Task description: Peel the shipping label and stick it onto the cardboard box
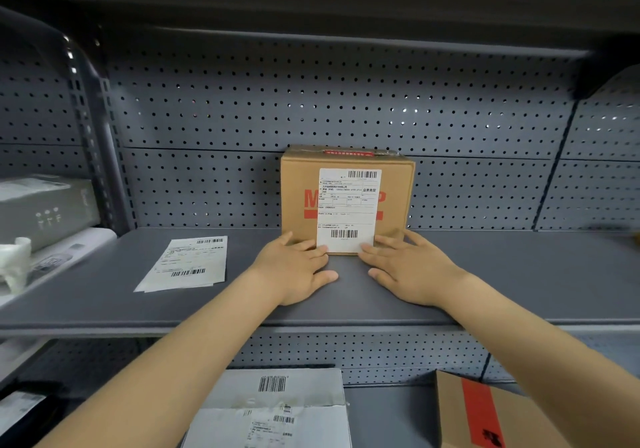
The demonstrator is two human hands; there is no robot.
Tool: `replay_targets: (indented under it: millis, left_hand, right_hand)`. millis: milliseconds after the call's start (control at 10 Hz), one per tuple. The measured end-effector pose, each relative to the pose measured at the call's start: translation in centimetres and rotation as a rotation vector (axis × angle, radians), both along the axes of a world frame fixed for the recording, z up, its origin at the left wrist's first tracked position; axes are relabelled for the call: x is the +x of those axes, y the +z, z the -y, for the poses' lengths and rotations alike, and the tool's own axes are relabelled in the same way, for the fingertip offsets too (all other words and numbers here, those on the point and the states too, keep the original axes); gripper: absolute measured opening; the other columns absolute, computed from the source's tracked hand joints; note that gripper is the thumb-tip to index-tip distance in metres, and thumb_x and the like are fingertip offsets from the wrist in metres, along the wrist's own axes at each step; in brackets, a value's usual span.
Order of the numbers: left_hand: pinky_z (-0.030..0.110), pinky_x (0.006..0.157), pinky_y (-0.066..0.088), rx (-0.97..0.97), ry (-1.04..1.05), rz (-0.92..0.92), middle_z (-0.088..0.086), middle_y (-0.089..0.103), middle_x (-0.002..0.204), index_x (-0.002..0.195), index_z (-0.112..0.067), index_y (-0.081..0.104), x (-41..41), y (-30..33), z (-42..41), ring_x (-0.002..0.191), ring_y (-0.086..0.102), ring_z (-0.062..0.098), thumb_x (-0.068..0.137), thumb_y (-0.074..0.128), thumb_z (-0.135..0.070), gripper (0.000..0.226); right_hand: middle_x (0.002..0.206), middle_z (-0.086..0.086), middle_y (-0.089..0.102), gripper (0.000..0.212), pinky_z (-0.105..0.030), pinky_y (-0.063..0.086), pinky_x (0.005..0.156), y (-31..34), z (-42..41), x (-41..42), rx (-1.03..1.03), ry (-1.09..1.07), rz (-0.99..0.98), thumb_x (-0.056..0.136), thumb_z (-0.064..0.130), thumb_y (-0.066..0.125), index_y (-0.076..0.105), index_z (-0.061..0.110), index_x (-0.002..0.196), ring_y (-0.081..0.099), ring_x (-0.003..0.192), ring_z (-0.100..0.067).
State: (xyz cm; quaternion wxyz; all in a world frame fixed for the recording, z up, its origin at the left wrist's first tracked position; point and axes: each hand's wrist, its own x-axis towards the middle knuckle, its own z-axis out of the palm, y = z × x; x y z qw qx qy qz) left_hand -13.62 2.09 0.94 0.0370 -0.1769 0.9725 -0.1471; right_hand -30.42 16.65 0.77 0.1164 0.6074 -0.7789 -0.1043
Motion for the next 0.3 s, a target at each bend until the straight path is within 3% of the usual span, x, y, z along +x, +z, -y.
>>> replay_targets:
  millis: [300]
  left_hand:
    - [0.043,0.118,-0.003,0.059,0.024,-0.102,-0.007,0.014,0.16,0.148,-0.022,0.024,0.7,0.1,-1.4,0.146,0.007,0.011,0.097,0.007,-0.052,0.061]
  right_hand:
    - [0.159,0.011,0.017,0.052,-0.042,0.005,0.118,0.4,-1.8,0.3,-0.053,-0.072,0.097,0.099,0.043,0.02,0.02,0.028,0.149,0.01,0.146,-0.01]
